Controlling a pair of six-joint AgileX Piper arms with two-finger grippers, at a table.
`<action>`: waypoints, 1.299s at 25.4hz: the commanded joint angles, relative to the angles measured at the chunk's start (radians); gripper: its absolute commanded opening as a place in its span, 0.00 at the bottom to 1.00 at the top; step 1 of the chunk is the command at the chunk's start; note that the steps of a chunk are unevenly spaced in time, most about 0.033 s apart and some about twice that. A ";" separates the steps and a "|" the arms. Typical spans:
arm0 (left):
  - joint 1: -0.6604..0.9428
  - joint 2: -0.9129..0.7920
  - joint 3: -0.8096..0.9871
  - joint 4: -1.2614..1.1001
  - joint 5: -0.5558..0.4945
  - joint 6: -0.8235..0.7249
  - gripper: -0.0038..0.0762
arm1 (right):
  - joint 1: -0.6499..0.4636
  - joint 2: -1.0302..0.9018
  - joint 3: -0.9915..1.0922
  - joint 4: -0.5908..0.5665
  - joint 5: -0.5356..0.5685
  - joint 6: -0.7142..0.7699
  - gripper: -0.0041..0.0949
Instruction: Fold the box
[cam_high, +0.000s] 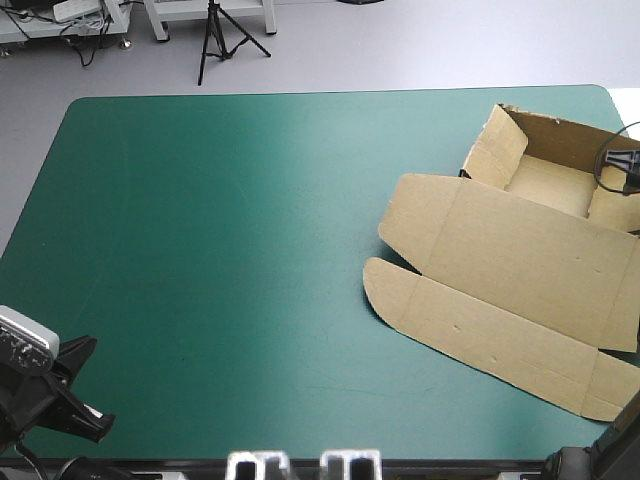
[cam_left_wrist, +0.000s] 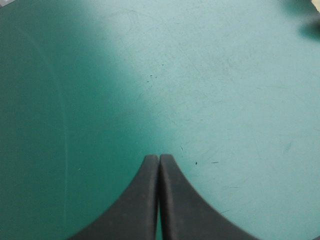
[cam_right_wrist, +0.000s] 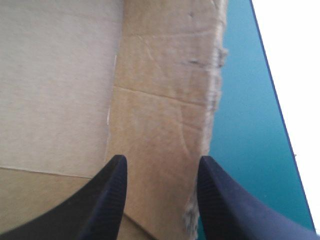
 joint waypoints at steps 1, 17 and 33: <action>-0.002 0.014 -0.021 -0.012 -0.029 0.014 0.04 | -0.002 -0.217 -0.028 0.107 0.023 -0.010 0.43; -0.002 -0.162 0.340 -0.306 -0.237 0.138 0.04 | 0.196 -1.439 0.949 0.254 -0.194 -0.230 0.03; -0.002 -0.307 0.425 -0.325 -0.254 0.139 0.04 | 0.196 -1.751 1.331 0.214 -0.149 -0.141 0.02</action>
